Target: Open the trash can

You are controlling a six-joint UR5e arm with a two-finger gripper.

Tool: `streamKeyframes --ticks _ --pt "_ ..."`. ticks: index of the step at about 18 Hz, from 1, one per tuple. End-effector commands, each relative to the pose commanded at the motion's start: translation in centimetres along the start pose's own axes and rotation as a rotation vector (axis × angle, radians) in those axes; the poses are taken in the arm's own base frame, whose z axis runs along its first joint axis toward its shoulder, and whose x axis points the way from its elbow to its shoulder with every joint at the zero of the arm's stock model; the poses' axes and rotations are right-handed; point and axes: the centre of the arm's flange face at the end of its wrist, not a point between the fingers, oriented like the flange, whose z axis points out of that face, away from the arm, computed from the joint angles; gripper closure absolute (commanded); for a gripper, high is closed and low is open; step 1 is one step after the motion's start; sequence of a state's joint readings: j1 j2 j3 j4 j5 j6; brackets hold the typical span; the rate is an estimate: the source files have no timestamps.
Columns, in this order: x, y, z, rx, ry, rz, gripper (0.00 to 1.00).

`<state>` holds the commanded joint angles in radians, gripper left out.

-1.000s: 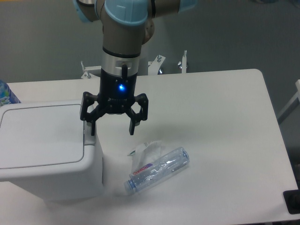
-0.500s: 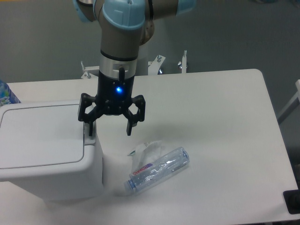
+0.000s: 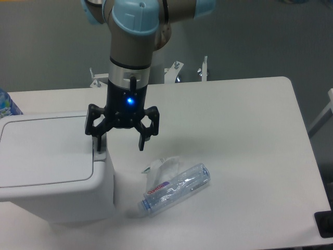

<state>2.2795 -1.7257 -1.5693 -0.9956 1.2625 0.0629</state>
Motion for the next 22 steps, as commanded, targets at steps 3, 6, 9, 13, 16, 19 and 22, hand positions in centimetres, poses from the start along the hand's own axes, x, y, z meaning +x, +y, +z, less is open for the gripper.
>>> streamKeyframes --ticks 3,6,9,13,16,19,22 --pt "0.0 0.0 0.0 0.000 0.000 0.000 0.00" --pt "0.0 0.0 0.1 -0.001 0.000 0.001 0.00" --pt "-0.1 0.0 0.2 -0.001 0.000 0.001 0.00" --pt "-0.1 -0.1 0.2 0.000 0.000 0.002 0.00" --pt "-0.1 -0.2 0.2 0.001 0.000 0.002 0.00" --pt "0.0 -0.5 -0.2 0.013 -0.001 0.006 0.00" --pt "0.4 -1.2 -1.3 0.038 -0.001 0.024 0.00"
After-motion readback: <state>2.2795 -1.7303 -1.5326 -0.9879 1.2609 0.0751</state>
